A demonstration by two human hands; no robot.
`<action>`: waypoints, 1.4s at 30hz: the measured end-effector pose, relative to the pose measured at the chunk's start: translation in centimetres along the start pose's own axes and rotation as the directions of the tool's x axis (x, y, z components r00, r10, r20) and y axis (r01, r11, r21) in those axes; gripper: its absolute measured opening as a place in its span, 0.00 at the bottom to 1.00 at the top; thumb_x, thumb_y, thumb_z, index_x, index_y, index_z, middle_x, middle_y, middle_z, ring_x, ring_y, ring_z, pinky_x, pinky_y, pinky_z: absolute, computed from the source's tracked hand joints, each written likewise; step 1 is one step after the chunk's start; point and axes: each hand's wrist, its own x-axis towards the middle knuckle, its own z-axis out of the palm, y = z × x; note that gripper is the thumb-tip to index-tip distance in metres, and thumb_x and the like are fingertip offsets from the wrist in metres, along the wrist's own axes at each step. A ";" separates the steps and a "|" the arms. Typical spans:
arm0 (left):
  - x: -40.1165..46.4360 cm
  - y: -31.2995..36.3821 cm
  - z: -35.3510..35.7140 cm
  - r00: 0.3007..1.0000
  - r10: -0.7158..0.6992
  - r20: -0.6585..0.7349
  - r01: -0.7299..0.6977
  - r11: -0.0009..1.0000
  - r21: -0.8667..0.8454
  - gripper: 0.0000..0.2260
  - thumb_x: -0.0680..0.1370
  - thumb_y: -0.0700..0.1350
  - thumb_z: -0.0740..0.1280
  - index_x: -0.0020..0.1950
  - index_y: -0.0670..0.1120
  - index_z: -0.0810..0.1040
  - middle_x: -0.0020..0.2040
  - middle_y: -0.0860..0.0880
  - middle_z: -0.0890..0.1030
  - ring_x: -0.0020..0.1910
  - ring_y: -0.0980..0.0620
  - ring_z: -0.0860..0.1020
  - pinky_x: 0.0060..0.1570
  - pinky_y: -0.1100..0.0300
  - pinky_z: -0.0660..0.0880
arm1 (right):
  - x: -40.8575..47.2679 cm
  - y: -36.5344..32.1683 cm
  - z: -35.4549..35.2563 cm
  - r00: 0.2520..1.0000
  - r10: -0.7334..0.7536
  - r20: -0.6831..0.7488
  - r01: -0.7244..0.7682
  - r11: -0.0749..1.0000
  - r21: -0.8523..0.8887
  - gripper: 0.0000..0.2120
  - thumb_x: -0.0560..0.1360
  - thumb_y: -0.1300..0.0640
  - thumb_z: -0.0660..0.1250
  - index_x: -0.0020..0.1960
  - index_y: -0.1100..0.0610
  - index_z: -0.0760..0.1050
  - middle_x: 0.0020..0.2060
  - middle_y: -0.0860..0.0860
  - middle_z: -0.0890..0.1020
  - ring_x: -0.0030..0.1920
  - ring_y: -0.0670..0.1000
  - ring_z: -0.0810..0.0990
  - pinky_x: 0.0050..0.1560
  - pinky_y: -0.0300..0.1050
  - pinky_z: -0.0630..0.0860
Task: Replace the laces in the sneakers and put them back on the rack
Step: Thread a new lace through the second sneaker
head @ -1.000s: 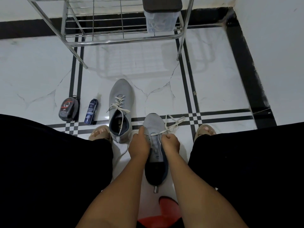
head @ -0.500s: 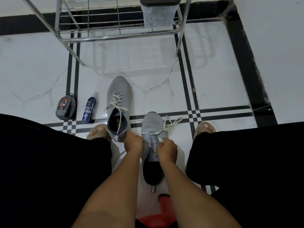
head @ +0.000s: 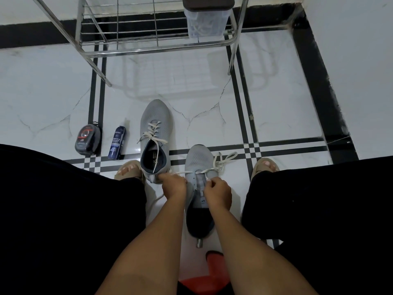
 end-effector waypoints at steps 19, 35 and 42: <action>-3.6 -0.3 0.1 0.879 0.407 0.249 -0.463 0.600 0.652 0.24 0.75 0.48 0.67 0.68 0.48 0.63 0.62 0.40 0.70 0.57 0.40 0.74 0.50 0.49 0.73 | 3.6 -6.2 -6.8 0.971 0.025 0.238 0.013 0.988 -0.155 0.21 0.79 0.45 0.54 0.57 0.58 0.77 0.59 0.53 0.75 0.65 0.57 0.65 0.62 0.54 0.61; -6.0 8.9 -1.7 0.807 0.438 0.395 -0.473 0.881 -0.010 0.15 0.82 0.49 0.57 0.37 0.45 0.71 0.37 0.48 0.74 0.37 0.52 0.71 0.38 0.59 0.66 | 1.6 -11.3 -18.6 0.984 -0.172 -0.042 0.176 0.945 0.275 0.22 0.77 0.41 0.60 0.34 0.56 0.77 0.33 0.47 0.80 0.48 0.55 0.79 0.64 0.61 0.69; -2.1 5.3 -4.0 0.993 0.105 -0.053 -0.090 0.967 0.240 0.20 0.82 0.51 0.56 0.62 0.37 0.76 0.62 0.36 0.76 0.61 0.37 0.74 0.59 0.50 0.69 | 0.7 -11.1 -21.5 0.983 -0.163 -0.084 0.180 0.947 0.267 0.23 0.79 0.43 0.57 0.36 0.59 0.73 0.33 0.51 0.76 0.46 0.55 0.77 0.51 0.49 0.72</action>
